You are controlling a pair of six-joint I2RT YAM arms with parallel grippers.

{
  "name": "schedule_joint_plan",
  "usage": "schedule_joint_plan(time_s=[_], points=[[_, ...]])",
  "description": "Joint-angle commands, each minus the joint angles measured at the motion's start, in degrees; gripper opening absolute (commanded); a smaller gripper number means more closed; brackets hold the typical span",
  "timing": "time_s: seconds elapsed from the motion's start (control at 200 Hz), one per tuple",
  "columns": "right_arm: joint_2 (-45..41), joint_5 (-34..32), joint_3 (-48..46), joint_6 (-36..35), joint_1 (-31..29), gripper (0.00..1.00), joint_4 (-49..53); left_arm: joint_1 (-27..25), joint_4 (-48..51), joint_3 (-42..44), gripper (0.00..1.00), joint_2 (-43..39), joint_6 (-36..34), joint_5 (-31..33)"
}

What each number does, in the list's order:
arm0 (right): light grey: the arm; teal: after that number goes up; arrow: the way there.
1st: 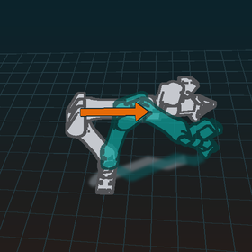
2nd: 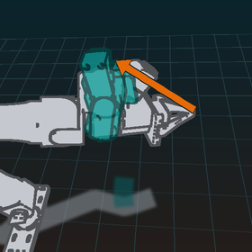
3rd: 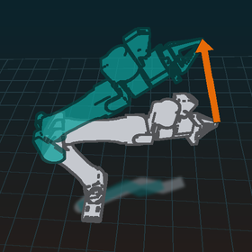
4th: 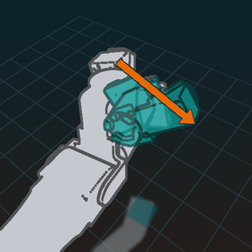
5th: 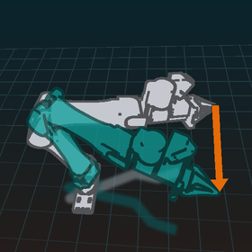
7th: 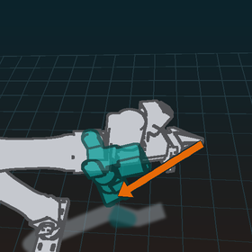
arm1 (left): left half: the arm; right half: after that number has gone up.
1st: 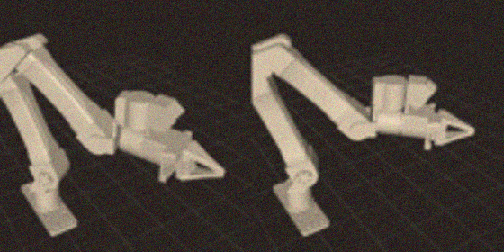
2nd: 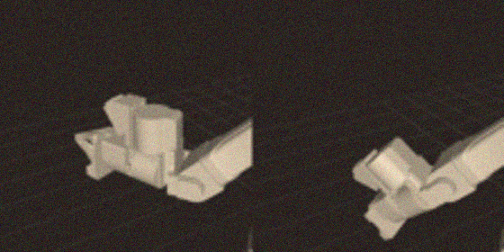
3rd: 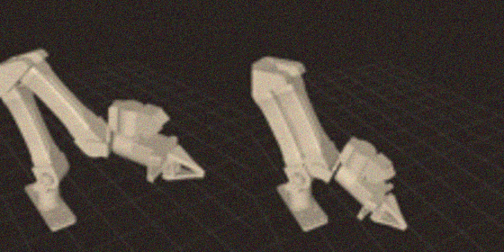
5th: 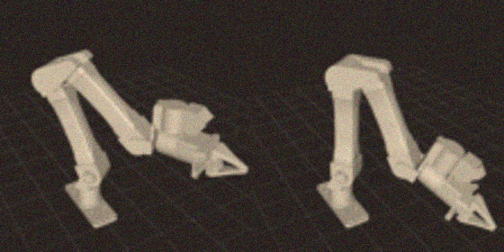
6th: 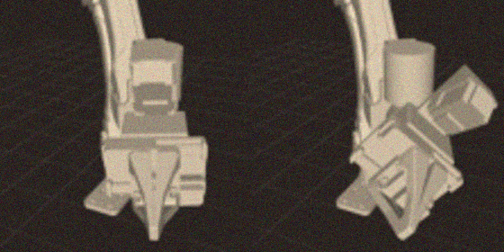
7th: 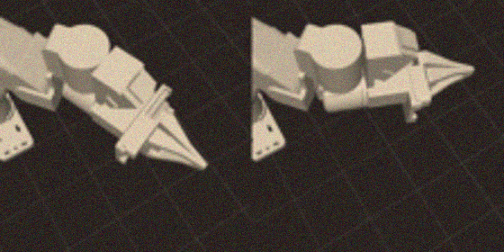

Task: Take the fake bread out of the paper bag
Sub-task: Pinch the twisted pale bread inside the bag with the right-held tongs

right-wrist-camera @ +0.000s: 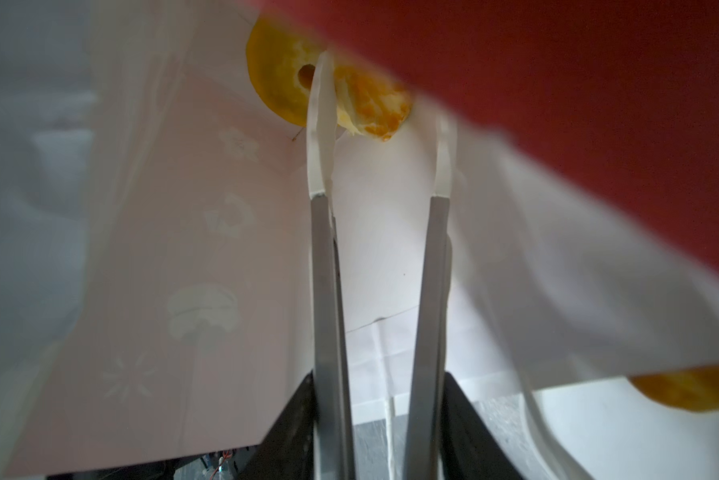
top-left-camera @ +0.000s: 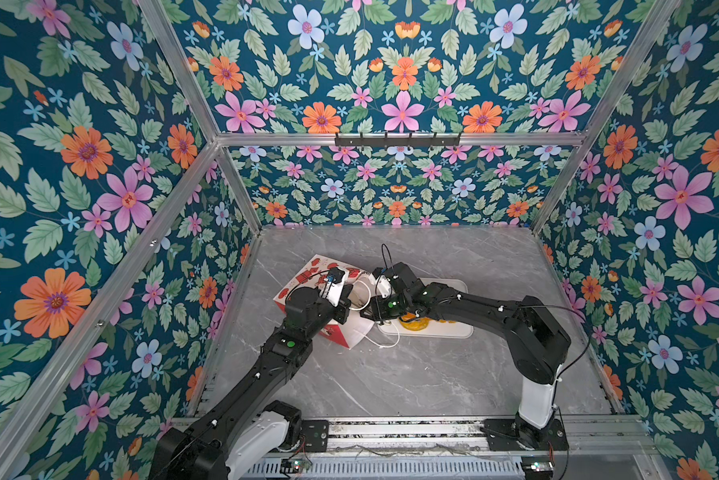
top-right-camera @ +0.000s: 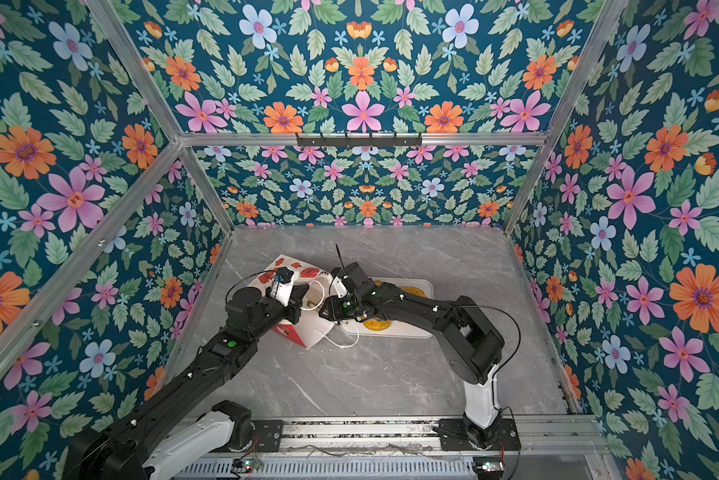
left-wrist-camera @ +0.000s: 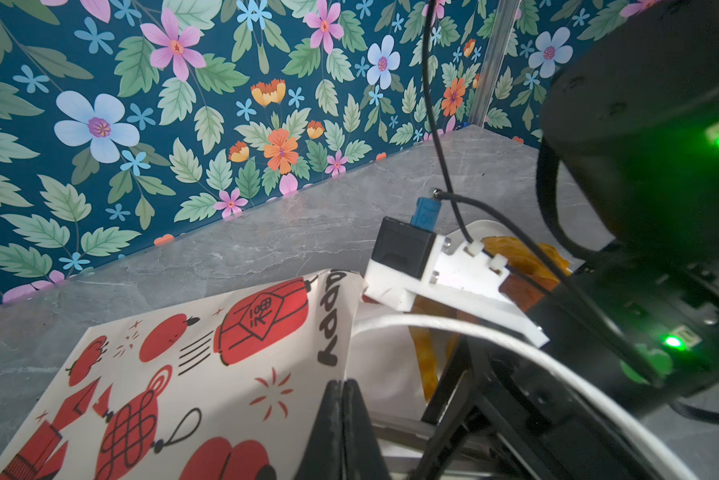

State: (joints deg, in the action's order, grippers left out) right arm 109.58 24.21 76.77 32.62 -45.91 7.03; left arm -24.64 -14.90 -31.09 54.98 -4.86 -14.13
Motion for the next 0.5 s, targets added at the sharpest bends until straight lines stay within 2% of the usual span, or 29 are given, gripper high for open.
schedule_joint_plan(time_s=[0.0, 0.17, 0.495], points=[[1.3, 2.1, 1.0, 1.5, 0.0, 0.44, -1.8, 0.0, -2.3, 0.0, 0.06, -0.4, 0.2, -0.9], [1.0, 3.3, -0.7, 4.1, -0.1, 0.43, -5.5, 0.0, -2.8, 0.2, 0.06, -0.4, 1.1, -0.1], [-5.9, -2.8, -10.3, 8.2, -0.5, 0.42, -11.1, 0.0, -5.0, -1.2, 0.07, 2.5, 6.8, 4.5]])
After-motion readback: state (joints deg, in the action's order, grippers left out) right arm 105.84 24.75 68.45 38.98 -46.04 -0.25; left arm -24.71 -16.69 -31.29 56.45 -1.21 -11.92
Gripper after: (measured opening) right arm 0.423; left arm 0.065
